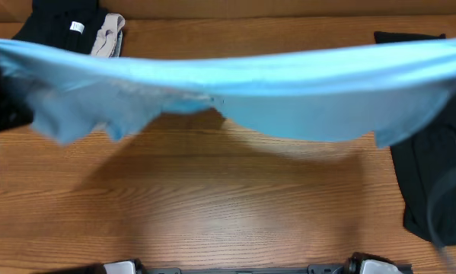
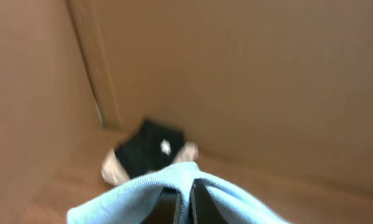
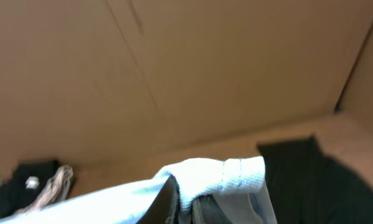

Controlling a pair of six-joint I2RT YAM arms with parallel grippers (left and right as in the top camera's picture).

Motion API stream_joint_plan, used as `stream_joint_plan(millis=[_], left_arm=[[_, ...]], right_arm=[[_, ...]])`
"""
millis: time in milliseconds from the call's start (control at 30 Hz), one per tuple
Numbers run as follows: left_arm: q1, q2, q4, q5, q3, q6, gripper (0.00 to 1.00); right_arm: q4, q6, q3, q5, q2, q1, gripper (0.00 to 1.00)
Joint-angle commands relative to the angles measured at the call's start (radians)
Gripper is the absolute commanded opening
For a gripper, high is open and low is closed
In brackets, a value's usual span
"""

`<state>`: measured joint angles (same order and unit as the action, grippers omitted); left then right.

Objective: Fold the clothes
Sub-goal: 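Lift the hem with both grippers and swing the shirt up and away, then lower the shirt flat onto the table with both grippers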

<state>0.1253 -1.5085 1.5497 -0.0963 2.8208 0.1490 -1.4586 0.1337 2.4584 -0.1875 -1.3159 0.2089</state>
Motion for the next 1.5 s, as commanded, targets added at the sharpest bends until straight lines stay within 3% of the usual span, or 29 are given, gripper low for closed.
stream_joint_plan(millis=[0,333,633,967,1200,1467], left_arm=[[0.005,0.027,-0.064,-0.092,0.003,-0.014,0.04],[0.005,-0.159,-0.237,-0.095,0.003,-0.014,0.04],[0.005,-0.422,-0.587,-0.083,0.003,0.008,0.04],[0.005,-0.359,-0.817,-0.055,0.005,-0.005,0.04],[0.005,-0.362,-0.697,-0.002,0.002,-0.022,0.04],[0.005,-0.539,-0.295,0.146,0.002,-0.022,0.04]], right_arm=[[0.03,-0.004,0.011,0.096,0.043,0.003,0.1],[0.182,-0.004,0.01,0.057,-0.162,0.003,0.04],[0.47,0.004,0.01,0.015,-0.427,0.0,0.04],[0.694,0.045,0.089,-0.016,-0.38,0.0,0.04],[0.586,0.045,0.079,-0.016,-0.451,0.0,0.04],[0.362,0.04,0.079,-0.017,-0.671,0.0,0.04]])
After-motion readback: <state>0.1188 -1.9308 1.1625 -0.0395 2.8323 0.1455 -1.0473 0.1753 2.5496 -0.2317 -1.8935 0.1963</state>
